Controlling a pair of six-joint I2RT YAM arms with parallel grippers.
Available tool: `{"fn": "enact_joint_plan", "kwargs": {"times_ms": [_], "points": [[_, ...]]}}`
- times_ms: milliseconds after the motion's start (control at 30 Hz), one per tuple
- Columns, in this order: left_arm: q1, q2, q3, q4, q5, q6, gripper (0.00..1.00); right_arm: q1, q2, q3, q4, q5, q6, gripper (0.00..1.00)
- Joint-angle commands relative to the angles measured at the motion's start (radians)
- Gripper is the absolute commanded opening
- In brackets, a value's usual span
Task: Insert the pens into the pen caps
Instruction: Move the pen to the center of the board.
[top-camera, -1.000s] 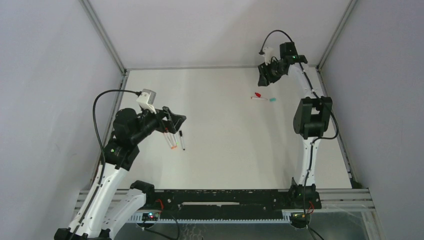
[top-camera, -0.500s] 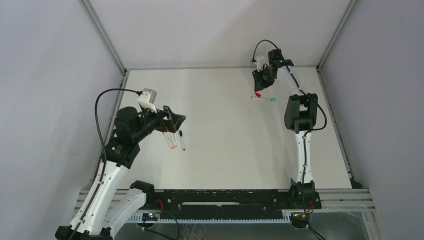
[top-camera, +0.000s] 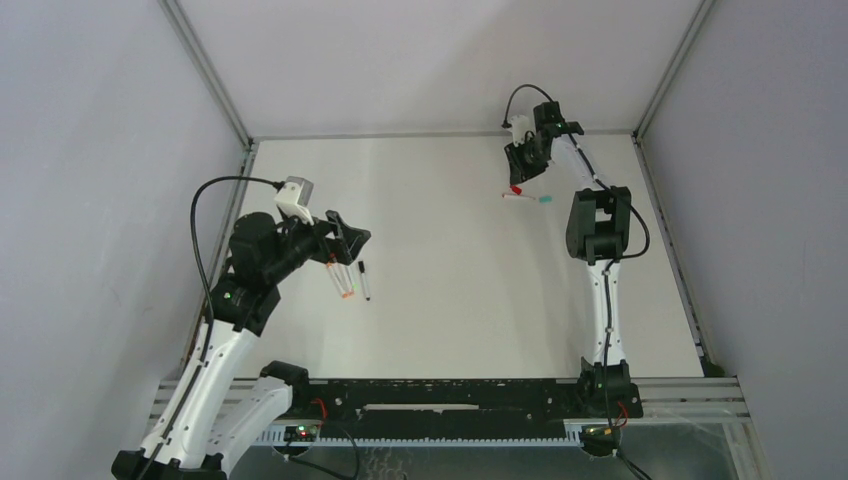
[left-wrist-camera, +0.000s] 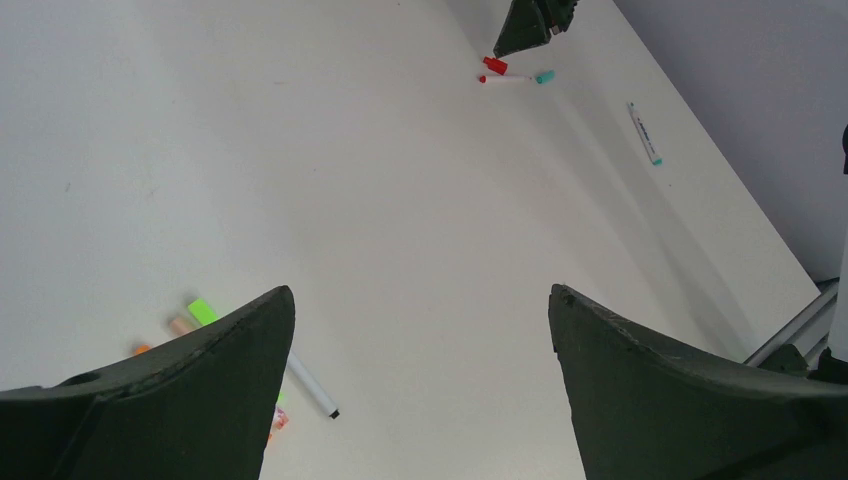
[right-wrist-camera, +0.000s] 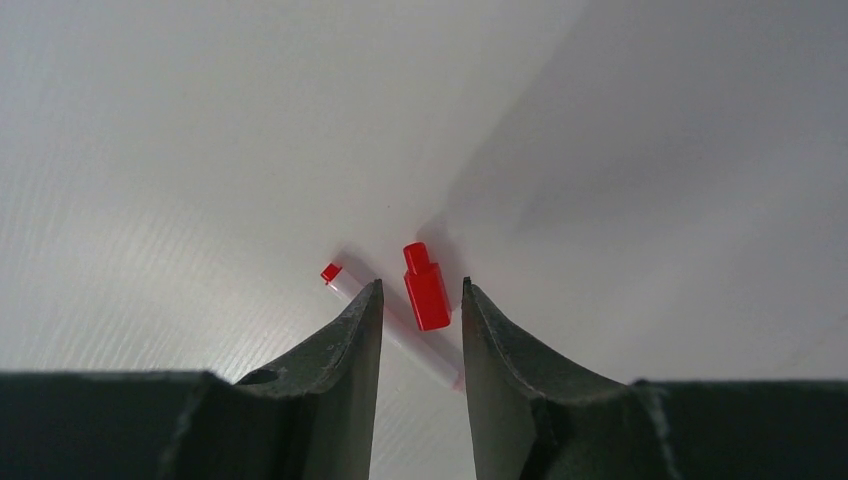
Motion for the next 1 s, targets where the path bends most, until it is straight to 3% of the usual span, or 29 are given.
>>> {"fn": "enact_joint_plan", "kwargs": {"times_ms": [0,400,733,967], "points": [[0.011,0.001,-0.005,0.01,-0.007,0.018,1.0,0.012,0.026,0.044,0.003,0.004,0.01,0.41],[0.012,0.001,-0.006,0.011,-0.004,0.016,1.0,0.015,0.047,0.045,-0.005,0.034,-0.003,0.4],[0.013,-0.005,-0.005,0.011,-0.005,0.016,1.0,0.02,0.024,0.003,-0.051,-0.011,-0.038,0.24],[0.013,-0.011,-0.006,0.011,-0.003,0.015,1.0,0.022,-0.058,-0.121,-0.038,-0.042,-0.039,0.17]]}}
